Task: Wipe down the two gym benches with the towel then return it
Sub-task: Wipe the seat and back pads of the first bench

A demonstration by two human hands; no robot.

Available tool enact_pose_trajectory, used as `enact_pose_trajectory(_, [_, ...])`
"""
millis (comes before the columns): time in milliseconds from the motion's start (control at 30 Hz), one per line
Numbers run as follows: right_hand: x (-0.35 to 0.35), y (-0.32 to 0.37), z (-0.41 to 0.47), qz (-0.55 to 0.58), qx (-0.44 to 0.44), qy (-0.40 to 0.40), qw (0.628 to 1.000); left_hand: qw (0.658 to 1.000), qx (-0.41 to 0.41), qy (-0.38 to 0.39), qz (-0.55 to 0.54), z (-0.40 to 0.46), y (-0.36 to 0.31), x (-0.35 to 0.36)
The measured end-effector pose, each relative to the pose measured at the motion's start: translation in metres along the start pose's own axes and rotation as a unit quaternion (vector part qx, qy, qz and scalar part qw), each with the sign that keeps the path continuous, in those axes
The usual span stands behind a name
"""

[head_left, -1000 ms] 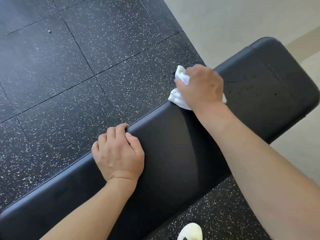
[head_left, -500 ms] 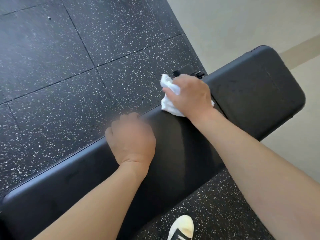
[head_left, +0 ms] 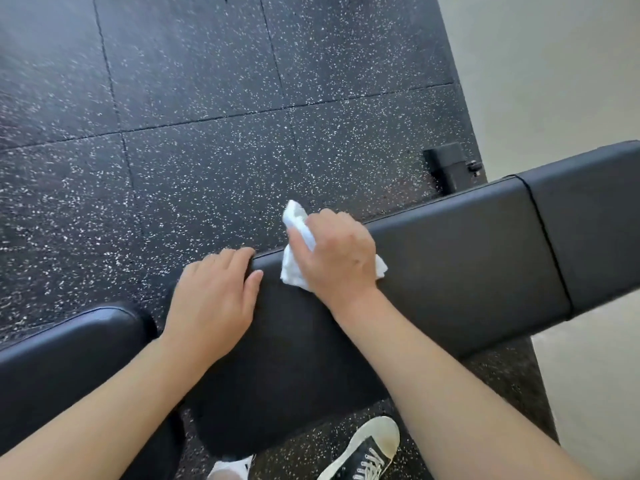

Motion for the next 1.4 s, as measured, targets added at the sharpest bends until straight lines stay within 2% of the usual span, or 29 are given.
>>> enact_pose_trajectory(100, [0.019,0.087,-0.032,0.086,-0.039,-0.015,0.995,0.996,-0.058,-0.021,-0.057,-0.034,0.039,-0.004])
enact_pose_trajectory(167, [0.029,0.121,-0.043,0.083,-0.068,-0.026,0.994,0.989,-0.087,-0.049,-0.113,-0.052,0.058,-0.004])
enact_pose_trajectory(267, [0.034,0.127,-0.044,0.083,-0.122,-0.013,0.989,0.982,-0.087,-0.066,-0.154,-0.059,0.065,-0.002])
enact_pose_trajectory(367, [0.020,0.080,-0.034,0.020,-0.185,-0.007,0.983,0.984,-0.089,-0.071,-0.136,-0.056,0.062,-0.001])
enact_pose_trajectory(400, [0.012,0.051,-0.025,-0.022,-0.173,-0.004,0.985,0.985,-0.089,-0.067,-0.133,-0.056,0.061,0.000])
enact_pose_trajectory(433, [0.002,0.017,-0.014,-0.061,-0.126,0.006,0.990,0.986,-0.088,-0.060,-0.130,-0.056,0.061,0.000])
enact_pose_trajectory(533, [-0.028,-0.072,0.013,-0.061,0.063,0.028,0.996,0.989,-0.081,-0.055,-0.112,-0.056,0.061,0.000])
enact_pose_trajectory(600, [-0.031,-0.077,0.017,-0.091,0.077,0.013,0.993,0.990,-0.083,-0.047,-0.104,-0.057,0.061,-0.002])
enact_pose_trajectory(733, [0.003,-0.005,-0.003,-0.171,0.033,0.033,0.984,0.993,-0.077,-0.018,-0.085,-0.057,0.061,-0.005])
enact_pose_trajectory(900, [0.045,0.131,-0.028,-0.059,-0.078,0.096,0.991,0.993,-0.118,0.016,-0.010,-0.066,0.078,-0.014])
enact_pose_trajectory(1033, [0.061,0.165,-0.008,-0.015,-0.104,0.219,0.970,0.993,-0.111,0.029,-0.001,-0.076,0.088,-0.014])
enact_pose_trajectory(1200, [0.059,0.127,0.016,0.003,-0.101,0.288,0.952,0.988,-0.143,-0.005,-0.059,-0.058,0.066,-0.015])
enact_pose_trajectory(1300, [0.046,0.057,0.045,-0.020,-0.063,0.297,0.953,0.987,-0.139,-0.013,-0.085,-0.034,0.036,-0.012])
enact_pose_trajectory(1400, [0.017,-0.036,0.073,-0.047,-0.035,0.269,0.961,0.989,-0.140,0.003,-0.041,-0.005,-0.005,-0.009])
Point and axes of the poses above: each hand's wrist, its own z-axis towards the middle knuckle, its own x-axis out of the palm, y = z × x, the point moved 3 cm from there along z, towards the middle knuckle, and after that the axes turned 6 degrees about x, right-handed, at the moved point
